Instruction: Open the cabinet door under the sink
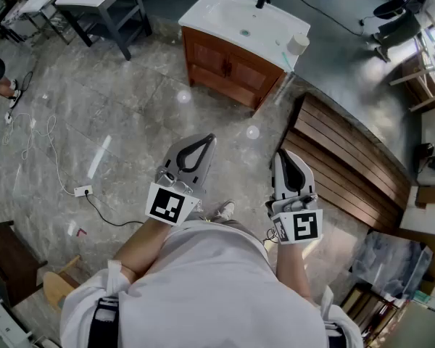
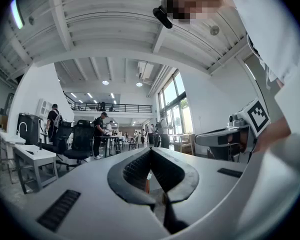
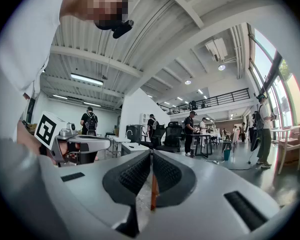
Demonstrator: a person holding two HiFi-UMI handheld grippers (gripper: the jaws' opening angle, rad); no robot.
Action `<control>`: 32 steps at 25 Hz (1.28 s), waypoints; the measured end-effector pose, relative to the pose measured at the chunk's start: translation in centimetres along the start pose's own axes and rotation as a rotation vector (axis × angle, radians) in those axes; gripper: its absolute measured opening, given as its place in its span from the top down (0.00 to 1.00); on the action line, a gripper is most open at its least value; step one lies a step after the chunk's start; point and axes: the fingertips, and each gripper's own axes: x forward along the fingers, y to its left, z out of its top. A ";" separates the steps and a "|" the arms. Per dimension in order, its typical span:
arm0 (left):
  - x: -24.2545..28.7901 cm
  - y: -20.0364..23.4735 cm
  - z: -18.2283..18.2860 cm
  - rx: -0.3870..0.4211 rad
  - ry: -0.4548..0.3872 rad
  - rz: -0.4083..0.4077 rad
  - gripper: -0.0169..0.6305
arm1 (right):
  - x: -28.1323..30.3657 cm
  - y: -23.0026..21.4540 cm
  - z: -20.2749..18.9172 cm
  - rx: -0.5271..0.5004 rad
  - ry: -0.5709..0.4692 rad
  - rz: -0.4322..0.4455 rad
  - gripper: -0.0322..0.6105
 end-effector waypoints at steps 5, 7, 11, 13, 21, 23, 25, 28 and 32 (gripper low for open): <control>0.3 -0.6 -0.1 0.017 0.007 0.020 0.95 | -0.5 -1.3 -0.2 0.005 -0.004 -0.001 0.88; 0.4 -1.1 0.0 0.021 0.009 0.025 0.95 | -0.8 -1.7 -0.2 0.010 -0.009 0.011 0.88; 0.8 -1.9 0.0 0.027 0.016 0.052 0.95 | -1.5 -3.3 -0.2 0.081 -0.040 0.038 0.88; 1.0 -2.5 -0.1 0.034 0.016 0.070 0.95 | -2.1 -4.5 -0.7 0.082 -0.036 0.040 0.88; 1.4 -5.5 -0.3 0.061 0.023 0.126 0.95 | -5.6 -9.3 -2.0 0.081 -0.057 0.015 0.88; 2.2 -6.4 0.1 0.068 0.013 0.125 0.95 | -6.2 -10.4 -2.3 0.088 -0.056 0.010 0.88; 3.0 -6.9 0.2 0.067 0.013 0.122 0.95 | -6.3 -11.4 -2.7 0.102 -0.049 0.007 0.88; 3.7 -6.4 -0.4 0.059 0.026 0.135 0.95 | -5.7 -11.8 -3.0 0.107 -0.043 0.021 0.88; 4.3 -4.7 -2.1 0.046 0.042 0.139 0.95 | -3.5 -12.1 -4.4 0.120 -0.026 0.026 0.88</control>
